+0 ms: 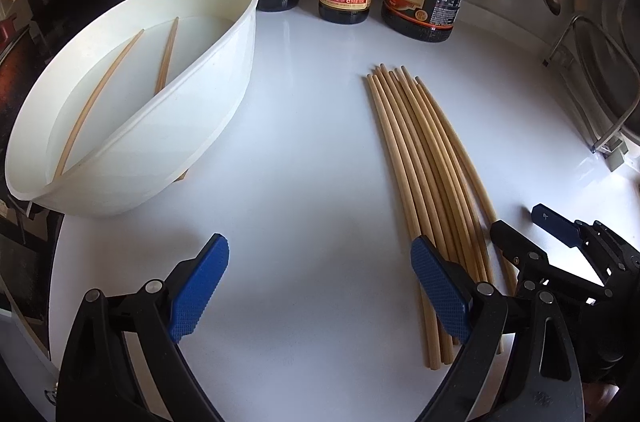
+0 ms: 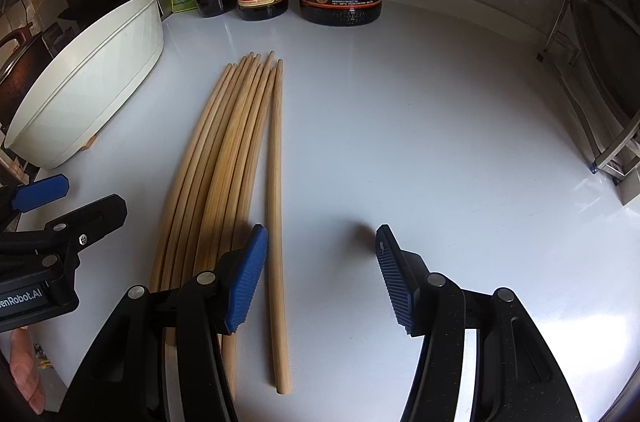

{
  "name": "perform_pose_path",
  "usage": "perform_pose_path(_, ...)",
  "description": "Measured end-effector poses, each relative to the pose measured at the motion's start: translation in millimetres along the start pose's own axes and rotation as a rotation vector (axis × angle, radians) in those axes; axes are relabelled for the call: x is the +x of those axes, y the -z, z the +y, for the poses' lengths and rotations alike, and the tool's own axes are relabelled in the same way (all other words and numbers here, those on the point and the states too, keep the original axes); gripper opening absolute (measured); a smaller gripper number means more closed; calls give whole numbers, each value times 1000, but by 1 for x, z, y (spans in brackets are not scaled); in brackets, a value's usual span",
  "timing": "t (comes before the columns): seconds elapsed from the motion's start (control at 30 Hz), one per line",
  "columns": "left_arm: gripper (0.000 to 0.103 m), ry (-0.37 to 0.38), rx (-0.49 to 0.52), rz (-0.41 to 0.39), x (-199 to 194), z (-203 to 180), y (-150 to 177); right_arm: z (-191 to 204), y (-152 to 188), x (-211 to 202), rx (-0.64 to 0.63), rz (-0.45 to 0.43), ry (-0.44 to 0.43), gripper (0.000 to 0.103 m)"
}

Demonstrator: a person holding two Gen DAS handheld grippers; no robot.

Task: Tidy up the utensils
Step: 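Close the left gripper on a chopstick while the right gripper grasps another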

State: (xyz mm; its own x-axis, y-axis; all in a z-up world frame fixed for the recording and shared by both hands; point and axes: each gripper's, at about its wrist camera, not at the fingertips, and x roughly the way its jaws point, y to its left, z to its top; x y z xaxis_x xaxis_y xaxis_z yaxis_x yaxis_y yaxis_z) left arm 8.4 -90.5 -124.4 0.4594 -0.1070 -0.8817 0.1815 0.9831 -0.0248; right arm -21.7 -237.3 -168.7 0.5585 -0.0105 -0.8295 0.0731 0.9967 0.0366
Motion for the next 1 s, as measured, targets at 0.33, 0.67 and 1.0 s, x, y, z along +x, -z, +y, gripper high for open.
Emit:
perform_pose_path(0.33,91,-2,17,25,13,-13,1,-17,0,0,17,-14,13,54)
perform_pose_path(0.67,91,-6,20,55,22,-18,5,-21,3,-1,19,-20,12,54)
perform_pose_path(1.0,94,-32,21,65,28,-16,7,-17,5,2,10,-23,11,54)
